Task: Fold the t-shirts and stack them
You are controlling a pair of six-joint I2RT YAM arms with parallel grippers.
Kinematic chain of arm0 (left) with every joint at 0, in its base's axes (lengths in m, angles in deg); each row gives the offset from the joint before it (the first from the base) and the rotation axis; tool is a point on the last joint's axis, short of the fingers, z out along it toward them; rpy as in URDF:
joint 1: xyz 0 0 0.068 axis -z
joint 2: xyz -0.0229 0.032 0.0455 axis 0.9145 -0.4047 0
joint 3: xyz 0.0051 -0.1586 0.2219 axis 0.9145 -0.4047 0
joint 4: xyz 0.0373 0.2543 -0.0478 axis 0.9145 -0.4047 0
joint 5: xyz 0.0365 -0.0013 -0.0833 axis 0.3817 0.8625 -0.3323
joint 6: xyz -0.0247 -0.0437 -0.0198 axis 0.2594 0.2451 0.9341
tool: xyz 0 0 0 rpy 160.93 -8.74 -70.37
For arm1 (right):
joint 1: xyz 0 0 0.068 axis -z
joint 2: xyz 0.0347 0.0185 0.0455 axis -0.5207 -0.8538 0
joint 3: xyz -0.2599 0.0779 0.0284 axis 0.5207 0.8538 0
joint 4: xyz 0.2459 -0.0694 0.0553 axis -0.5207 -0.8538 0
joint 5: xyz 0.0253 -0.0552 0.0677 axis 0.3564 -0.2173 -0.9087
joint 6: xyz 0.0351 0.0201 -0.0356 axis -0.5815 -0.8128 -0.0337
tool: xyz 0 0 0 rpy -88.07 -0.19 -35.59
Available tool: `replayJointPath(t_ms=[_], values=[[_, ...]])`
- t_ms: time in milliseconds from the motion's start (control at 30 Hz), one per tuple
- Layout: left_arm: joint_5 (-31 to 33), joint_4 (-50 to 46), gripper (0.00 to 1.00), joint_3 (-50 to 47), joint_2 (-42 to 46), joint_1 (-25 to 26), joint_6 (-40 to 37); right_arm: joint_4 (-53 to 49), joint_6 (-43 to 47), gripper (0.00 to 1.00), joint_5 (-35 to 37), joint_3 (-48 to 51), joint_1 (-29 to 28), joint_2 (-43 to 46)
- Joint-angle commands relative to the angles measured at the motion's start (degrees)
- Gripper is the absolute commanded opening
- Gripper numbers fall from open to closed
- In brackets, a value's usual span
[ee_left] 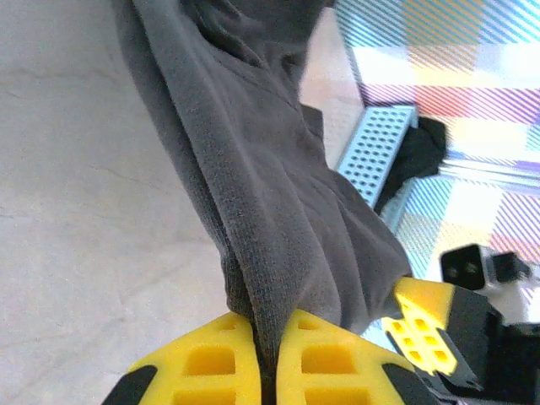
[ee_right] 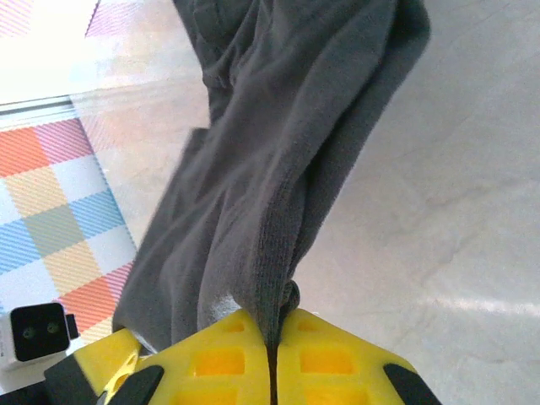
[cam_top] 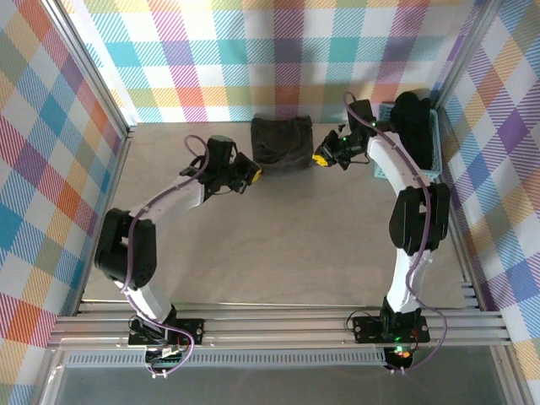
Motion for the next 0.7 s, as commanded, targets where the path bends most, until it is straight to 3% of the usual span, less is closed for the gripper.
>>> replayJointPath(t_ms=[0,267,400,533,667], values=[[-6.01,-6.85,0.00,-5.63,2.13,1.06,-2.54,-4.60,0.99,0.00,-4.32,7.23,-1.25,4.50],[-12.35,-18.22,0.00,-23.83,12.15,7.38,-9.01,-4.17,2.29,0.00,-7.01,37.56,-7.24,20.05],[-15.00,-18.13,0.00,-35.73,20.61,10.35,-6.38,-5.58,1.49,0.00,-9.04,49.00,-11.31,26.58],[-13.31,-20.86,0.00,-36.07,30.92,10.87,-4.77,-8.67,-0.87,0.00,-8.13,51.42,-11.87,33.32],[-11.03,-20.91,0.00,-30.83,35.00,10.88,-2.30,-12.38,-2.89,0.00,-6.44,45.35,-11.79,34.55]])
